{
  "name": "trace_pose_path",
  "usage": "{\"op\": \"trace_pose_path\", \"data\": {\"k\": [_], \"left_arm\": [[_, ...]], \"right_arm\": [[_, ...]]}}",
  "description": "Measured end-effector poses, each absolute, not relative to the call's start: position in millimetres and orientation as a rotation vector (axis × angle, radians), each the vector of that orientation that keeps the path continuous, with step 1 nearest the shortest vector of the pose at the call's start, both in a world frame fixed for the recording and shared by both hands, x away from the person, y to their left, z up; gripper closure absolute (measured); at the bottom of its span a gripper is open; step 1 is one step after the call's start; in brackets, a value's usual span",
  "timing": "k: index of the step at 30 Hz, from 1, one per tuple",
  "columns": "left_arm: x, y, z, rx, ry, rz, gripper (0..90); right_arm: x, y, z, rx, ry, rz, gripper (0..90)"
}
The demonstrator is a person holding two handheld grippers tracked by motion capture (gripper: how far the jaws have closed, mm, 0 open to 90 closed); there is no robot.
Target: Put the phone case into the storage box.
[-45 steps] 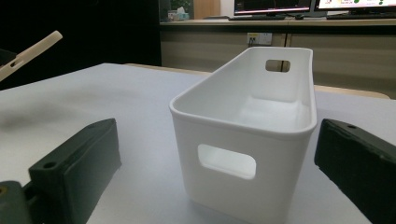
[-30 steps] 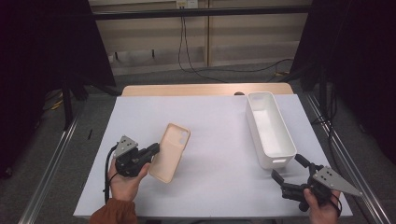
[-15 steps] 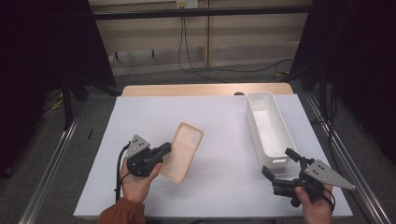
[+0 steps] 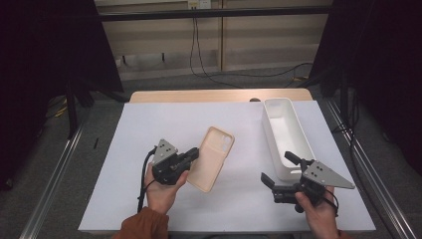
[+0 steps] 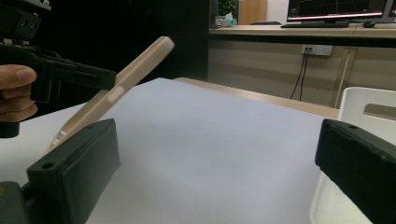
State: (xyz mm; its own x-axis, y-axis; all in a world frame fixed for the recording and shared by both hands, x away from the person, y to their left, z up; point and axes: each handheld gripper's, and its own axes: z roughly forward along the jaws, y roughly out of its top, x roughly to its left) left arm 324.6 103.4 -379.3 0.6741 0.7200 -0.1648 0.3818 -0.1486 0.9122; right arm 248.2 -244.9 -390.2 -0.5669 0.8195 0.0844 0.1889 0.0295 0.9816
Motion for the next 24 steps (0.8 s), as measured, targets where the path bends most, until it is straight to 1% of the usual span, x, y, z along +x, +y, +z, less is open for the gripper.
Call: {"op": "trace_pose_path", "data": {"k": [9,12,15,20,24], "left_arm": [[326,77,-377,1.767,0.847,0.369,87.9],[326,70,-375,1.777,0.829,0.387,87.9],[325,65,-374,1.773,0.817,0.382,87.9],[323,60,-375,1.781,0.802,0.388,87.8],[321,59,-376,1.791,0.794,0.399,87.8]], "right_arm": [[264,-230,-380,0.992,1.817,1.580,0.0],[270,-225,-375,0.978,1.819,1.595,0.0],[275,-221,-371,0.970,1.828,1.603,3.0],[284,-214,-368,0.973,1.836,1.614,13.8],[289,-210,-367,0.974,1.836,1.613,25.3]]}}
